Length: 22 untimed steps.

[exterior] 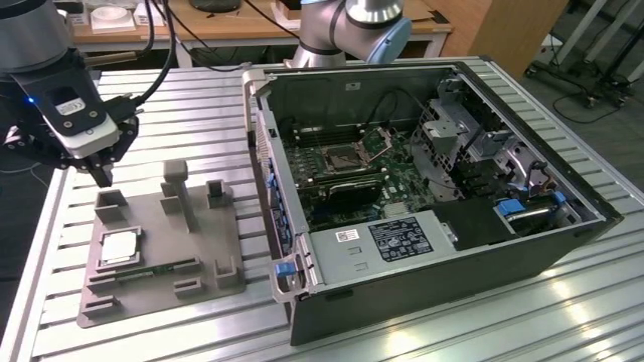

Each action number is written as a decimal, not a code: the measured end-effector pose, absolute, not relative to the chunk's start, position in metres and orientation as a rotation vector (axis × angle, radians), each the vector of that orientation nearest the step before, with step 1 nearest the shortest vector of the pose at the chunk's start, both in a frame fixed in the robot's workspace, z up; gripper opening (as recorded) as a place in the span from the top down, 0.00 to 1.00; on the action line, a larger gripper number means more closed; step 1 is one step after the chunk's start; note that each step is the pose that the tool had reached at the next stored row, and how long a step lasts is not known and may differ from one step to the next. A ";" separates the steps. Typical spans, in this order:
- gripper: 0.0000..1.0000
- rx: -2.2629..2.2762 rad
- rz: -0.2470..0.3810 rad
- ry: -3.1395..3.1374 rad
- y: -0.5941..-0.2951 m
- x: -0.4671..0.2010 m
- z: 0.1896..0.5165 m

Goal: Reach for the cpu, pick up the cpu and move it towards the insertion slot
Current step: 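Reach for the cpu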

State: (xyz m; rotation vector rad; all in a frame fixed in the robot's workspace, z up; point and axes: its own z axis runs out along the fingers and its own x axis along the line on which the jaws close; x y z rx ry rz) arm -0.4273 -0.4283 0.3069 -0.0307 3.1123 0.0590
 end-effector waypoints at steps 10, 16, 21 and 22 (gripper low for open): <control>0.89 -0.031 0.059 3.095 -0.430 -0.439 0.301; 0.89 -0.031 0.058 3.095 -0.430 -0.440 0.301; 0.89 -0.031 0.058 3.095 -0.430 -0.440 0.301; 0.89 -0.031 0.058 3.095 -0.430 -0.440 0.301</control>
